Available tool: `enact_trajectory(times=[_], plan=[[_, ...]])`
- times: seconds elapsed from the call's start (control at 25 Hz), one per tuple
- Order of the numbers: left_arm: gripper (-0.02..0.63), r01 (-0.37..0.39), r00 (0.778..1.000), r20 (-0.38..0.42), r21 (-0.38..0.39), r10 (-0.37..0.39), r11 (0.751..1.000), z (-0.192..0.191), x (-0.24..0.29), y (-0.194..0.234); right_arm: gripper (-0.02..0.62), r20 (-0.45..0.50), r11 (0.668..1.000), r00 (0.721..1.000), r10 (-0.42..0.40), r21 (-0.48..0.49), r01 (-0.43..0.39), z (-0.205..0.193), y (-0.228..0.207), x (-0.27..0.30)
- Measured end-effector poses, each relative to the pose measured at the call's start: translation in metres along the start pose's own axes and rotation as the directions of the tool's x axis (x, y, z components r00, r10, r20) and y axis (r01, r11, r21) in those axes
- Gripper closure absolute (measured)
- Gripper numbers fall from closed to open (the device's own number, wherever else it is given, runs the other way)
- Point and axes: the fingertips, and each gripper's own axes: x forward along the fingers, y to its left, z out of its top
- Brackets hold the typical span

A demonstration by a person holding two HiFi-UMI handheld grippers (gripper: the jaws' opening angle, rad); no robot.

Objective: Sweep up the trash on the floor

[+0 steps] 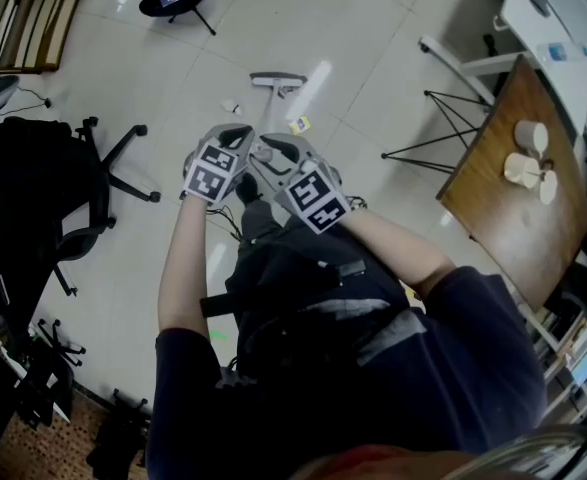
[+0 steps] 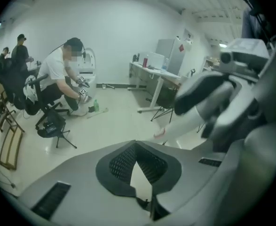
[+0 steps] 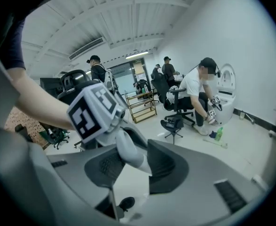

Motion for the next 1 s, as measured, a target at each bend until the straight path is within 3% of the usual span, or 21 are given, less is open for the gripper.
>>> enact_trajectory(times=[0.16,0.2,0.24,0.36,0.52,0.64,0.68,0.92,1.0], plan=[[0.605,0.023,1.000,-0.007,0.165,-0.023,0.986,-0.032,0.003,0.003,0.437,0.004,0.999,1.000,-0.030,0.015,0.030,0.015,-0.008,0.009],[0.539,0.048,0.999,0.015,0.174,-0.052,0.984,-0.033,0.006,0.002,0.437,-0.001,0.999,0.999,-0.033,0.010,0.033,0.017,-0.007,0.013],[0.414,0.075,0.996,0.042,0.173,-0.083,0.982,-0.033,0.008,0.002,0.437,-0.006,0.999,0.999,-0.034,0.005,0.034,0.019,-0.005,0.018],[0.371,0.128,0.980,0.121,0.223,-0.158,0.966,-0.019,0.008,0.006,0.437,-0.012,0.998,0.998,-0.055,0.012,0.055,0.029,0.000,0.036],[0.379,0.112,0.961,0.198,0.364,-0.194,0.925,0.000,0.009,0.013,0.437,-0.012,0.994,0.995,-0.101,0.043,0.101,0.042,-0.001,0.051],[0.478,0.143,0.938,0.241,0.384,-0.249,0.912,0.020,0.010,0.015,0.437,0.004,0.987,0.990,-0.142,0.077,0.141,0.049,-0.007,0.055],[0.502,0.154,0.934,0.242,0.393,-0.264,0.907,0.024,0.011,0.013,0.437,0.013,0.982,0.987,-0.163,0.096,0.161,0.051,-0.011,0.053],[0.494,0.255,0.920,0.167,0.433,-0.355,0.864,0.016,0.016,-0.008,0.437,0.037,0.941,0.962,-0.270,0.223,0.255,0.037,-0.012,0.038],[0.480,0.289,0.912,0.155,0.415,-0.379,0.863,0.010,0.014,-0.010,0.437,0.036,0.927,0.955,-0.294,0.254,0.276,0.034,-0.004,0.038]])
